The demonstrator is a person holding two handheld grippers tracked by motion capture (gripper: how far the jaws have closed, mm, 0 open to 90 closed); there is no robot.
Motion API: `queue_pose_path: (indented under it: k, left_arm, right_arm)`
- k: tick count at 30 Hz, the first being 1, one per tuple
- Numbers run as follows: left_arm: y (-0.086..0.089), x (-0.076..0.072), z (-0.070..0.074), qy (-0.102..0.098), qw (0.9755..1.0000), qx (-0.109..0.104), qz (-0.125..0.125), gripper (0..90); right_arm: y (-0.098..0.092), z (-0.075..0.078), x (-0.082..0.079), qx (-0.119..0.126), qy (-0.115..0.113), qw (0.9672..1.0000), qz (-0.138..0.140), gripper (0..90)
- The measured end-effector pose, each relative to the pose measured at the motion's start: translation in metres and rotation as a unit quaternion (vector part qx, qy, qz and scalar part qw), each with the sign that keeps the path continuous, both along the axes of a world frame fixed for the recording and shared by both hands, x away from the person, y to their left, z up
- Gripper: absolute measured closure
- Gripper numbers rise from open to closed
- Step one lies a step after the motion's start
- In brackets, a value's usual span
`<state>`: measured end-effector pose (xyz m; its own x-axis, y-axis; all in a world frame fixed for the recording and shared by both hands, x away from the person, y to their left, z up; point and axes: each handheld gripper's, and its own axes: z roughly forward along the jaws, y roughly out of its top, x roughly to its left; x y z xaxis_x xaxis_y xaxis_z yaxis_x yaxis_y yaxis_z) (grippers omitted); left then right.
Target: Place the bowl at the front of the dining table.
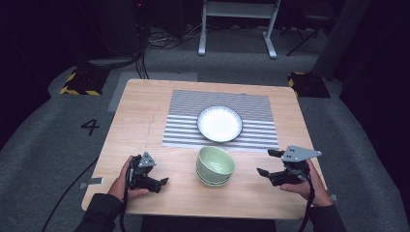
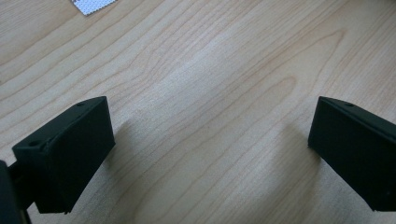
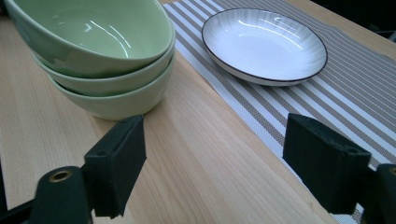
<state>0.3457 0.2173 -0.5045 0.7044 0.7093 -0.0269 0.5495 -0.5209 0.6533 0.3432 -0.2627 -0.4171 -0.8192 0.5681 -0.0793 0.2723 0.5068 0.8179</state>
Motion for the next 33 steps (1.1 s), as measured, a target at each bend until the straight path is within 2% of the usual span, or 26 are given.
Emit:
queue_pose_path:
  k: [10, 18, 33]
  left_arm:
    - [0.0, 0.0, 0.0, -0.001, 1.0, 0.0, 0.0, 0.3]
    - [0.0, 0.0, 0.0, 0.0, 1.0, -0.001, 0.0, 0.3]
    - [0.0, 0.0, 0.0, 0.0, 1.0, 0.0, 0.0, 0.3]
  right_arm:
    - [0.015, 0.004, -0.001, -0.004, -0.004, 0.9997, 0.022, 20.6]
    - [0.029, 0.006, -0.001, -0.016, -0.009, 0.9992, 0.035, 22.1]
    - [0.042, 0.011, -0.006, -0.016, -0.014, 0.9983, 0.054, 21.8]
